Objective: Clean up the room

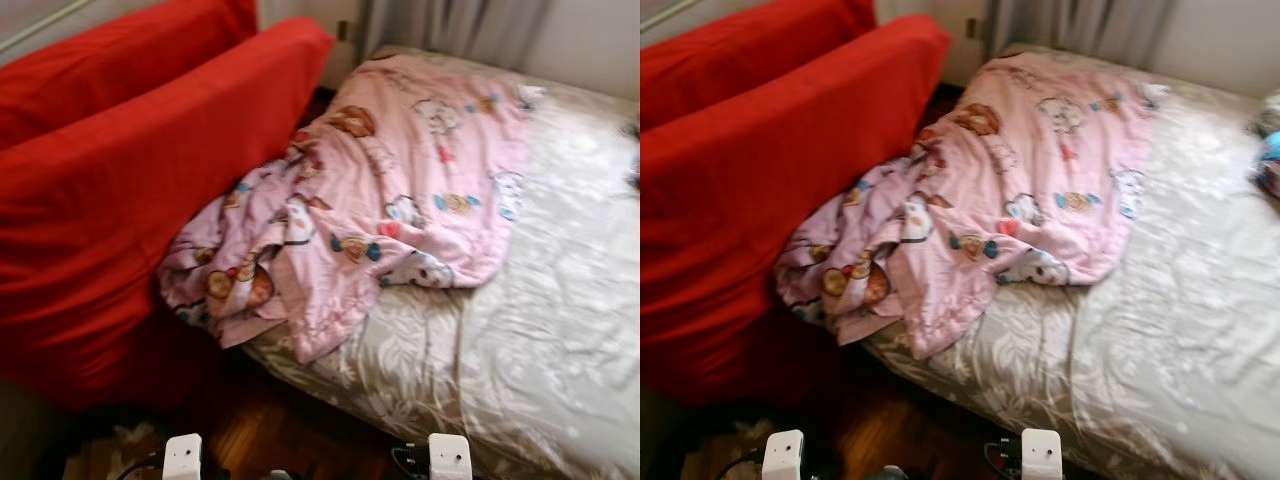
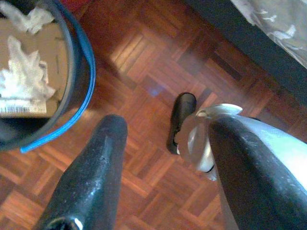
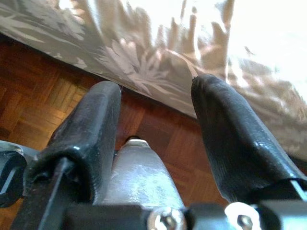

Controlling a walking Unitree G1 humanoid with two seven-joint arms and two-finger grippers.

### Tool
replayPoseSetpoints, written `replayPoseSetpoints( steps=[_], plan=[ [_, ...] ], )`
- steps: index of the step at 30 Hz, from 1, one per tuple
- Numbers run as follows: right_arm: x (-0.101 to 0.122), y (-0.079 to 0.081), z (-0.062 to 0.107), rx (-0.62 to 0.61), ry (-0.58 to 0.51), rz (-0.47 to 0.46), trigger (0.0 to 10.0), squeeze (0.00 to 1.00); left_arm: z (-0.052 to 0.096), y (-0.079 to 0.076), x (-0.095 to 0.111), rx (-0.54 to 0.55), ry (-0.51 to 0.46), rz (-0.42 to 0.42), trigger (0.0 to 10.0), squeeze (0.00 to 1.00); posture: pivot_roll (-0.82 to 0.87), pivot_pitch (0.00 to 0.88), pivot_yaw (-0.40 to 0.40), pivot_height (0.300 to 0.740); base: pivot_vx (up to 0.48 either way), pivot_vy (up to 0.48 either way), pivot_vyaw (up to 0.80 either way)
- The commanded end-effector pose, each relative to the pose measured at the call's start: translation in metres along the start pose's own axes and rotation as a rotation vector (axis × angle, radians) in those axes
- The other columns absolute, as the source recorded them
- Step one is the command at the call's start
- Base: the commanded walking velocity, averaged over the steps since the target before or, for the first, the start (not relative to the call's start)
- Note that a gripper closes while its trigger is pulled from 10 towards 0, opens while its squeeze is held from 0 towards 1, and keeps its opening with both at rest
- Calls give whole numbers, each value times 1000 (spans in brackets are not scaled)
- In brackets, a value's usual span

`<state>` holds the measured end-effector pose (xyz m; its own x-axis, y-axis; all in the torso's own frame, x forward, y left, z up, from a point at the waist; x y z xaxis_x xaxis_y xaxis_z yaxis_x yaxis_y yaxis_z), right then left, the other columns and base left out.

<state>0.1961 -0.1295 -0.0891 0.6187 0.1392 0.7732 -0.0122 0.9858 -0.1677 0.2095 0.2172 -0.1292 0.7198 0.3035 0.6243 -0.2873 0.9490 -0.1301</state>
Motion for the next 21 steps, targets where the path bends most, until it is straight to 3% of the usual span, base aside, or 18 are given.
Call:
replayPoseSetpoints(
  steps=[1,5,16,21],
  plan=[
    [2,19,4,28,9,-46,10000,0,2,1,-12,3,35,0,10000,0,51,179,-21,719,0,0,800],
    [1,19,4,27,11,-49,10000,0,2,1,-12,4,35,0,10000,0,51,180,-22,719,0,0,800],
    [2,19,4,19,13,-85,10000,0,2,0,-11,5,36,11,10000,0,53,191,-23,719,0,0,0],
    [2,19,4,19,10,-91,10000,0,2,1,-11,6,36,10,10000,0,54,194,-23,719,0,325,0]
  ],
)
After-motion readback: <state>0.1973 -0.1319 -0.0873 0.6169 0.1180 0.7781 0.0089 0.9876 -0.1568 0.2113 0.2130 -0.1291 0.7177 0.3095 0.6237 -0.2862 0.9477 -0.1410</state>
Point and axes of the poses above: a point about 5 cm out from each wrist's last joint towards the gripper, its own z axis pointing back from the gripper into the wrist, its own x axis along the axis of the wrist's last joint, y = z × x, the point moved 6 cm from there along -z, pointing out of the wrist towards the gripper, and after that the axes turned 9 degrees about z, right-handed, at the moved point
